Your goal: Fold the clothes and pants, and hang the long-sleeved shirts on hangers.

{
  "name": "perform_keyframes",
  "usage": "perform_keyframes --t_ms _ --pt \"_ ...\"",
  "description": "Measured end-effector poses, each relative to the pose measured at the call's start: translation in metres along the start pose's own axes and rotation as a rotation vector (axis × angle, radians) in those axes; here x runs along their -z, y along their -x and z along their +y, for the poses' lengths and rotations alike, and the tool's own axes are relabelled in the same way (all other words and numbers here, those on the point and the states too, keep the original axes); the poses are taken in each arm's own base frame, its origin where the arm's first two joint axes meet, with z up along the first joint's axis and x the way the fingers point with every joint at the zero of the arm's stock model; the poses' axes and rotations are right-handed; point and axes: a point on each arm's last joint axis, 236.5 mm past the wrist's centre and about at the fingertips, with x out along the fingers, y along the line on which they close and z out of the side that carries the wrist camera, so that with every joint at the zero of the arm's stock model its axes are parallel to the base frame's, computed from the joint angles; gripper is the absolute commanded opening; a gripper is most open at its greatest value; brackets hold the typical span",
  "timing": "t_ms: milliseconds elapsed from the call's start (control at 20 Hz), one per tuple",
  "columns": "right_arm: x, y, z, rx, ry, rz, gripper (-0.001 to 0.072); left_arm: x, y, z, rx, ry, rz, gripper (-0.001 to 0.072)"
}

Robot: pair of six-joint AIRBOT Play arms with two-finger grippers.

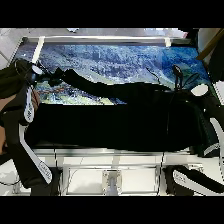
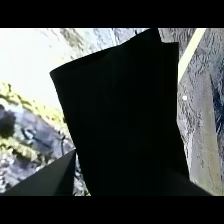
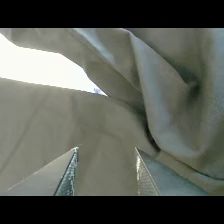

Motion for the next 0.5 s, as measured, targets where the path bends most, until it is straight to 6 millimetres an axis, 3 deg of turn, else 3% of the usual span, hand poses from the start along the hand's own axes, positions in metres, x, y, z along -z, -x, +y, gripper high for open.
perform_keyframes --t_ms 50,100,350,500 --pt "-0.002 -0.002 0.002 0.000 0.007 -0.007 0.0388 -0.002 -0.002 -0.002 0.005 -0.002 -0.012 0.0051" --pt "-0.003 -0.003 0.004 0.000 0.013 -0.011 0.0388 -0.004 -0.004 -0.003 0.008 -0.006 -0.025 0.0005" --pt "-0.006 -0.005 0.007 0.006 0.025 -0.026 0.0387 -0.013 -0.002 -0.010 0.021 -0.063 -0.064 0.0005" --pt "-0.005 -0.003 0.007 0.012 0.038 -0.022 0.0387 -0.033 0.029 -0.007 -0.008 -0.117 -0.101 0.0005"
